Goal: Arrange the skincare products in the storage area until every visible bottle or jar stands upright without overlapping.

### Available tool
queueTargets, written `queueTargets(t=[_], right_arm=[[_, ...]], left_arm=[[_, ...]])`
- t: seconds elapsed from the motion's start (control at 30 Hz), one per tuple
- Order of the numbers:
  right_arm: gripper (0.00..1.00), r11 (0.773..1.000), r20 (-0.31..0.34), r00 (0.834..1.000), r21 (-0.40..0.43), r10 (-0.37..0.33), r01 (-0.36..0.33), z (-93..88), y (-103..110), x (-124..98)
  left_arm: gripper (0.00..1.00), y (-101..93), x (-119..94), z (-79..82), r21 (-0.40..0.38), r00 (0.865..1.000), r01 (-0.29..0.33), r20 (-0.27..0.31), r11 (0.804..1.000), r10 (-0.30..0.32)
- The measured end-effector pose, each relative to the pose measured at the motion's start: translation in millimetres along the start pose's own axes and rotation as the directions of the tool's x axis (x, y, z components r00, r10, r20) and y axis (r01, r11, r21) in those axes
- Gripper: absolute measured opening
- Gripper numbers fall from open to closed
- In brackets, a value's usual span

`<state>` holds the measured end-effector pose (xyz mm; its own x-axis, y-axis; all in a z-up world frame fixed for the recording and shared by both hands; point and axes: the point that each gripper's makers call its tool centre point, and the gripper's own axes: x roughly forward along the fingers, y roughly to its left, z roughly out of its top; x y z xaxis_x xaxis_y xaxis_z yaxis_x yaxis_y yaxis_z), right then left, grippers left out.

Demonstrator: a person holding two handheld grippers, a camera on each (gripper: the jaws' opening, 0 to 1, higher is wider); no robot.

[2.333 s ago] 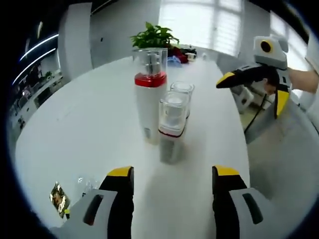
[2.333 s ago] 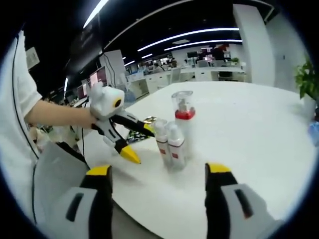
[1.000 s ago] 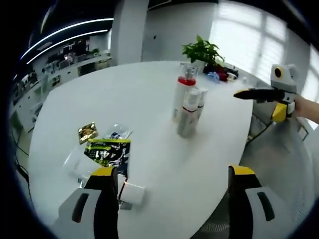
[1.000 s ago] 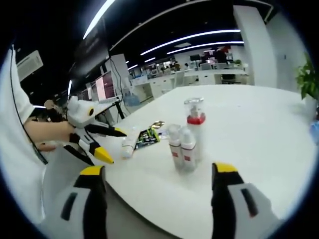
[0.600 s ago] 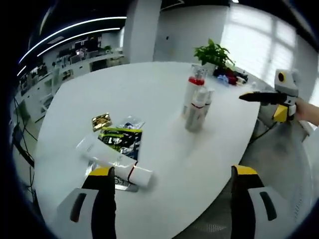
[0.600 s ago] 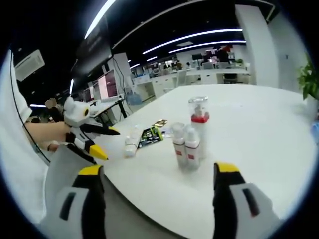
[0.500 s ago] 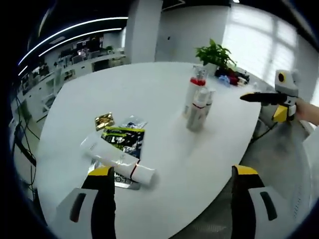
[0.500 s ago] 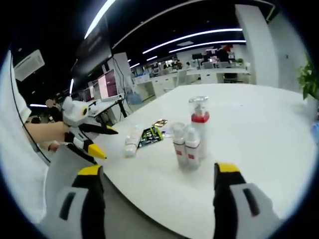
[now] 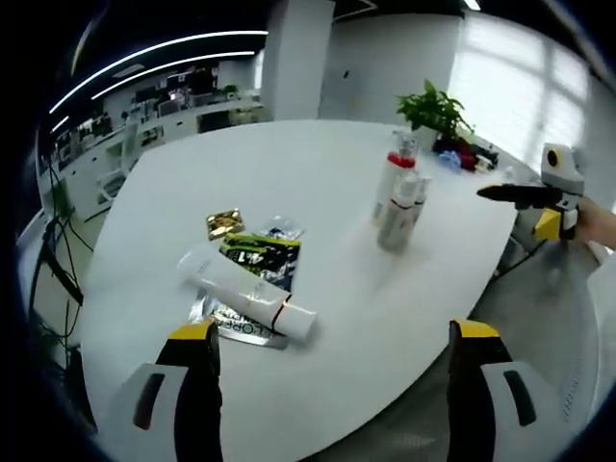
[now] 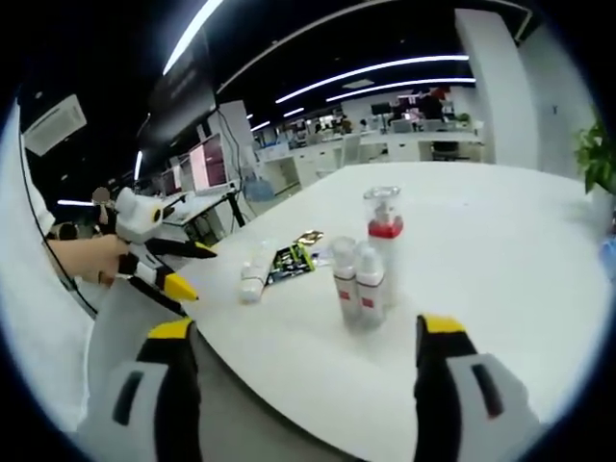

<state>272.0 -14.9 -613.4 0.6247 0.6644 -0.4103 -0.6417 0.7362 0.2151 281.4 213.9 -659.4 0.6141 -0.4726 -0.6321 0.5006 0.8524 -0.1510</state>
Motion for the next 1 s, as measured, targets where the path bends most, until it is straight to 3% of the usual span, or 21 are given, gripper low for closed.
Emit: queueTargets(t=[0.57, 0.8, 1.0], right_arm=[[0.93, 1.0, -0.006, 1.0, 0.011, -0.008, 0.008, -2.7, -4, 1], [0.93, 1.0, -0.005, 1.0, 0.02, -0.021, 0.021, -3.6, -9, 0], [0.93, 0.999, -0.01, 0.999, 0.032, -0.032, 0.033, -6.5, -14, 0]], left_arm=[[0.96, 13.3, 8, 0.5, -0.062, 0.998, -0.051, -0.03, 0.997, 0.049], [0.94, 31.2, 17, -4.8, -0.102, 0.989, -0.117, -0.101, 0.988, 0.106], [0.92, 39.8, 26, -2.6, -0.145, 0.986, -0.127, -0.127, 0.981, 0.109]])
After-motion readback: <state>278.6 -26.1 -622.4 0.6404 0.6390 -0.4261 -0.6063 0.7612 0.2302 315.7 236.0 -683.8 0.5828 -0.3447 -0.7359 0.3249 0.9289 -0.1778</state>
